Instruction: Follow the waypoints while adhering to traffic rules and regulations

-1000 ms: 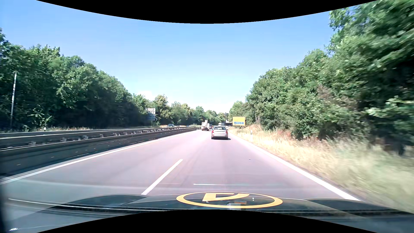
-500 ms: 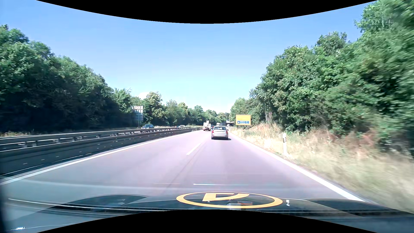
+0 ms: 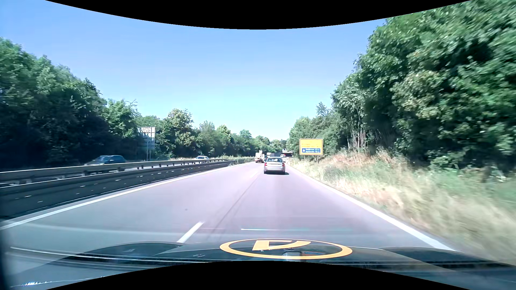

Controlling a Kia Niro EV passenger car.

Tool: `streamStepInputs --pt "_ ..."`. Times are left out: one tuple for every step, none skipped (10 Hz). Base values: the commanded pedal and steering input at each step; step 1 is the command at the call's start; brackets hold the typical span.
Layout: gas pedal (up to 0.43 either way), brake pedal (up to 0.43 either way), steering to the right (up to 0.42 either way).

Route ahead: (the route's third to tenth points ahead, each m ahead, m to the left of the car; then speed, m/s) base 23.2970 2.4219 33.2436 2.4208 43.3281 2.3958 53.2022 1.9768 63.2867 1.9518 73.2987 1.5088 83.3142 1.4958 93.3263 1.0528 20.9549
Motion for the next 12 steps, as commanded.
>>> streamStepInputs --pt "0.22 0.0 -0.001" --pt "0.22 0.0 0.0" --pt "0.228 0.0 0.001" --pt "0.228 0.0 0.0" --pt "0.248 0.0 0.001" --pt "0.248 0.0 0.001" --pt "0.26 0.0 0.0" --pt "0.26 0.0 0.0" --pt "0.268 0.0 0.001" --pt "0.268 0.0 0.0" --pt "0.268 0.0 0.001" --pt "0.268 0.0 0.001"
